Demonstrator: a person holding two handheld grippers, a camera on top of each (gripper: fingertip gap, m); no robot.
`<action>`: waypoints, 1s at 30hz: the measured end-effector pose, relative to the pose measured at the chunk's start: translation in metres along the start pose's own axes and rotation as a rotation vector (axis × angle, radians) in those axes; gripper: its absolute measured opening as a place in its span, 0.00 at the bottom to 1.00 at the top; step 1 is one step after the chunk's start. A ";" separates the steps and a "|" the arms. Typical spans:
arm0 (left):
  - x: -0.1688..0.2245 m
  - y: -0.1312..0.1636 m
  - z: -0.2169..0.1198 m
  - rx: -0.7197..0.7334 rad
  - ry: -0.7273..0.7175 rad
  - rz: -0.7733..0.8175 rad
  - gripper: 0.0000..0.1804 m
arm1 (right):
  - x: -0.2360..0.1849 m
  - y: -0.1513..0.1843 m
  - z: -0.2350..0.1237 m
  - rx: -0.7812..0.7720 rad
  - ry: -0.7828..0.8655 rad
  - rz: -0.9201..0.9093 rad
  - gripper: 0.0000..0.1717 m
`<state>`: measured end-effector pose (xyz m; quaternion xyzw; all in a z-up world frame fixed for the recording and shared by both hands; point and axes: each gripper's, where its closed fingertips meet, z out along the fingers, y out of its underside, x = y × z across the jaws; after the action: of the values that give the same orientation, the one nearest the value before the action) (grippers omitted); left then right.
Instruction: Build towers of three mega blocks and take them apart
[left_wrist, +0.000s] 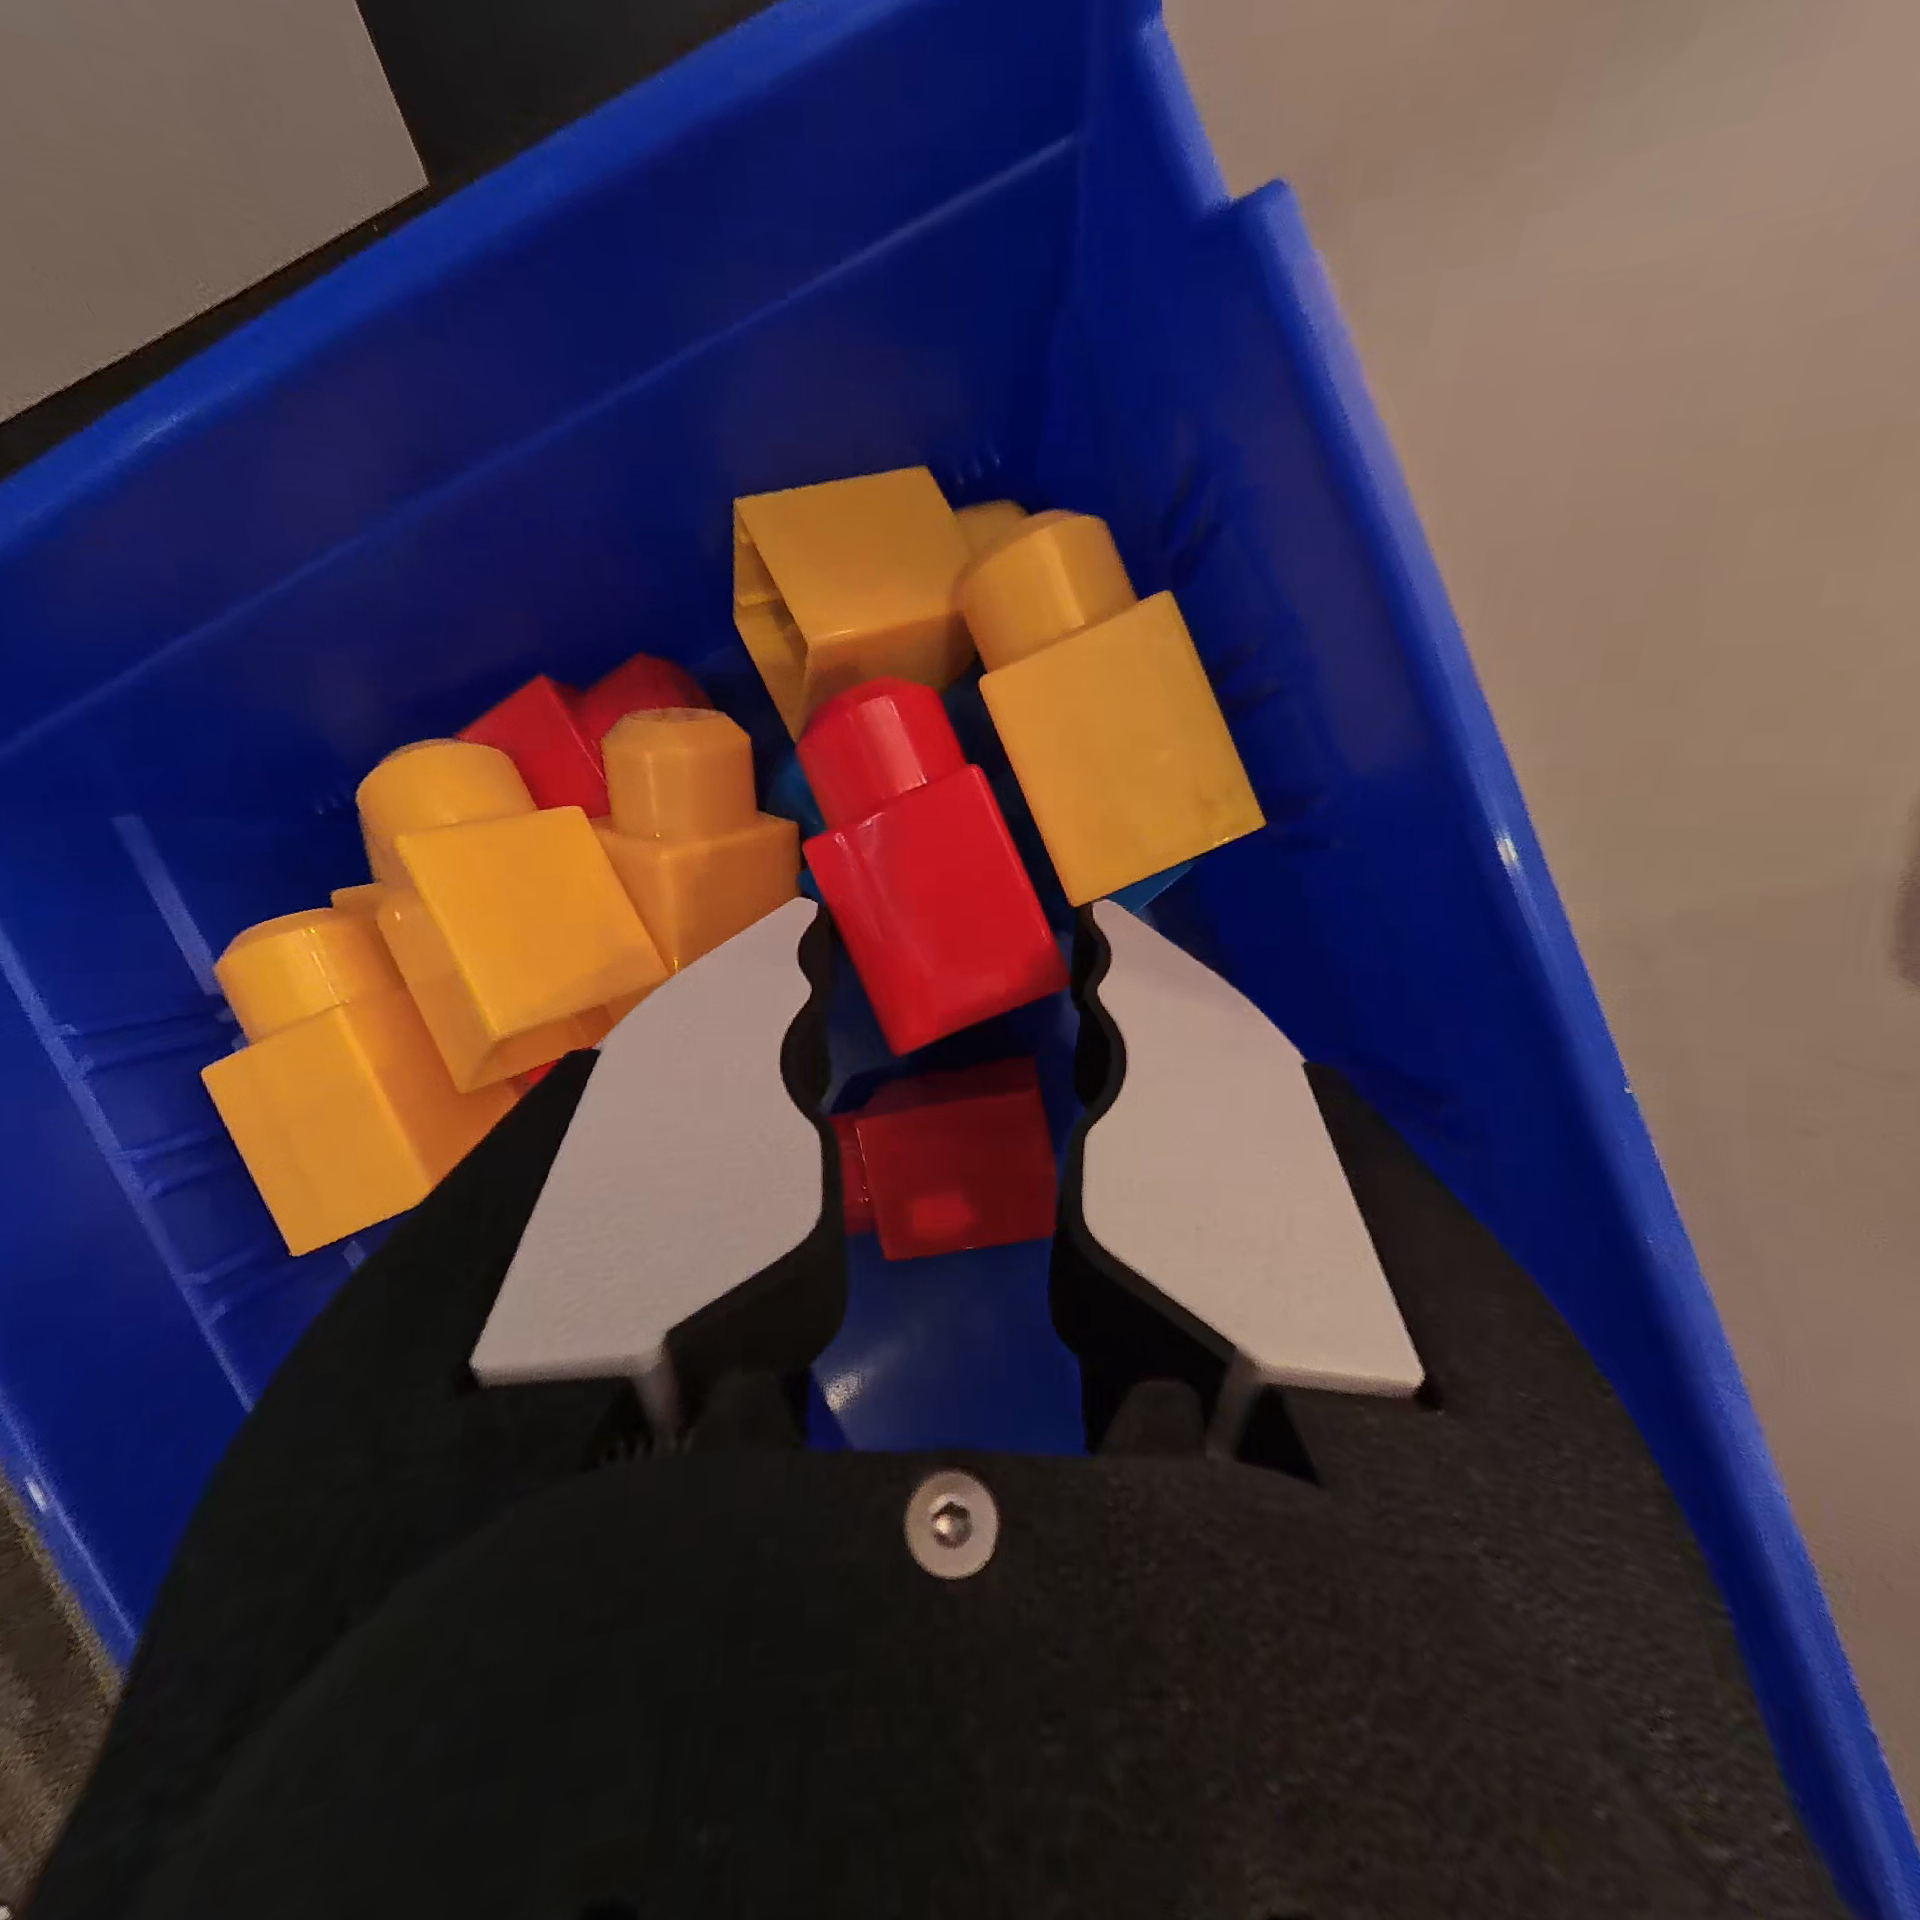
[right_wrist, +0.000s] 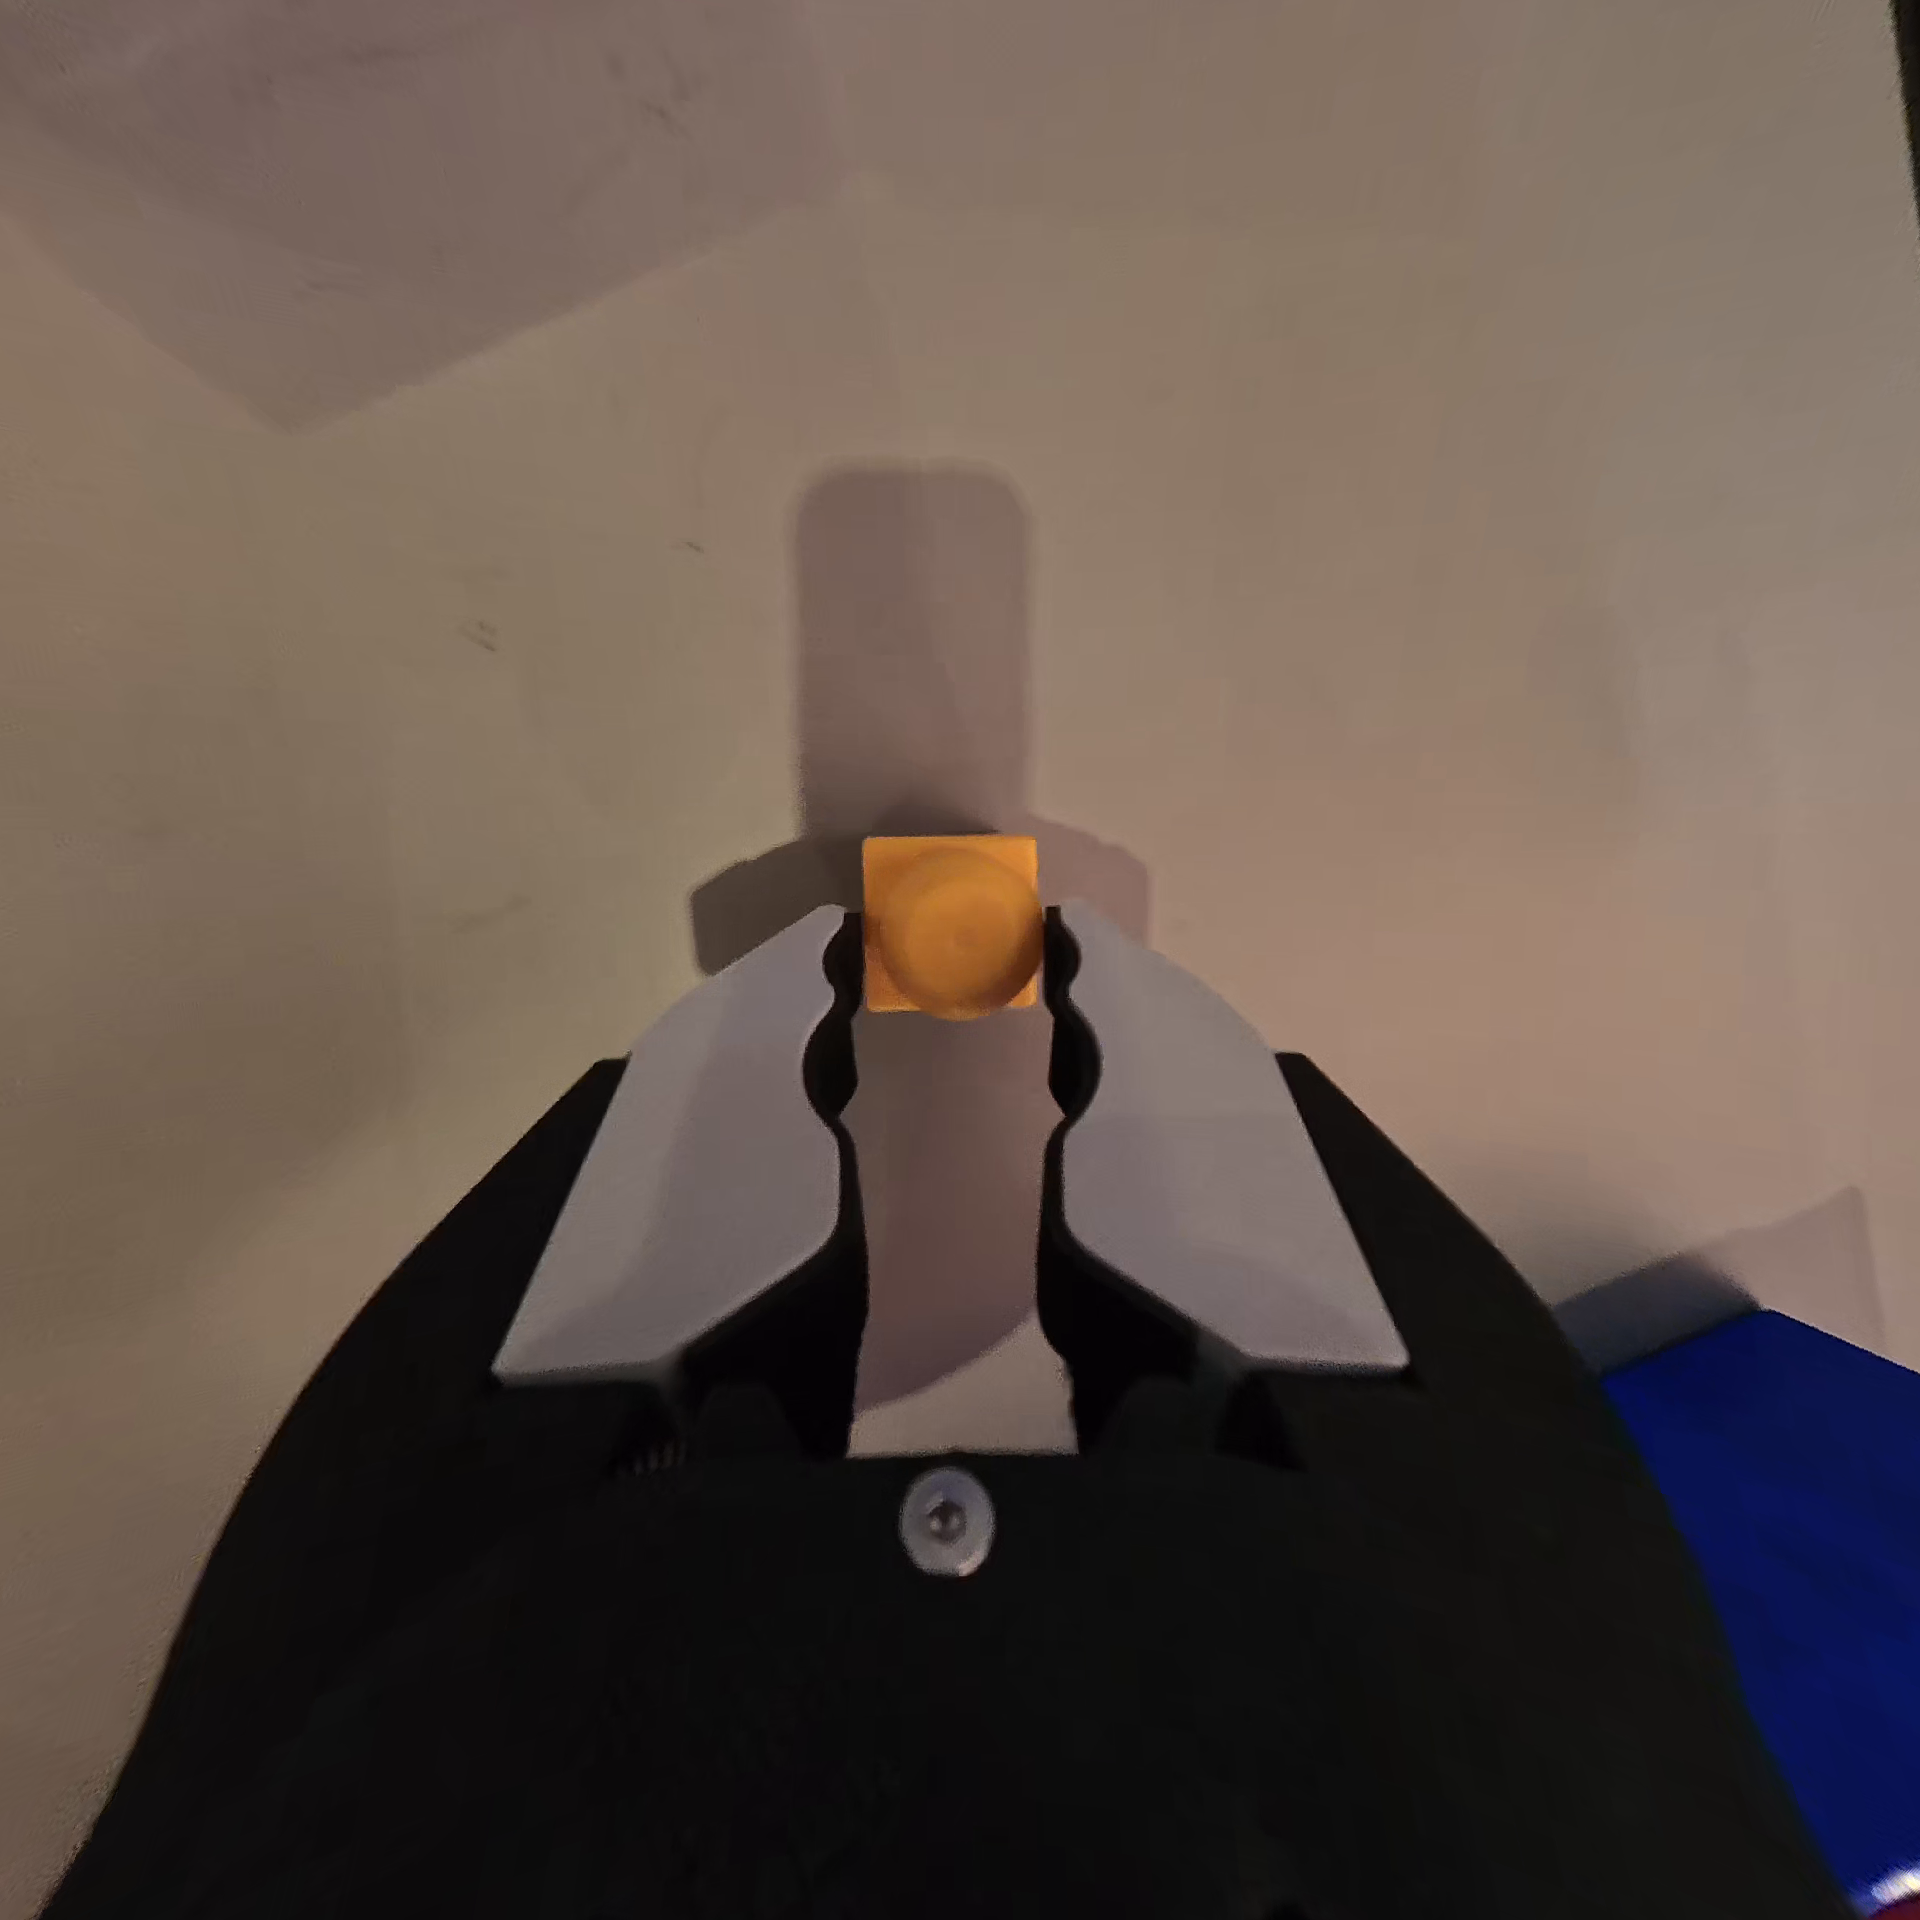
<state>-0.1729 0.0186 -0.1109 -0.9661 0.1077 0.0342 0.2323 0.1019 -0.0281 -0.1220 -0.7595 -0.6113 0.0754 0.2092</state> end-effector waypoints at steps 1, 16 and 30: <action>0.000 0.000 -0.001 -0.002 0.005 0.002 0.24 | 0.003 -0.002 -0.001 0.007 0.022 -0.003 0.24; 0.109 -0.036 -0.169 0.473 0.646 0.262 0.23 | -0.044 -0.097 -0.126 0.858 -0.559 0.098 0.29; 0.248 -0.014 -0.236 0.572 0.987 0.628 0.22 | -0.059 -0.101 -0.210 1.193 -0.919 0.094 0.23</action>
<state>0.0755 -0.1242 0.0762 -0.6908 0.4838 -0.3775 0.3823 0.0745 -0.1157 0.1002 -0.4345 -0.4596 0.7118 0.3055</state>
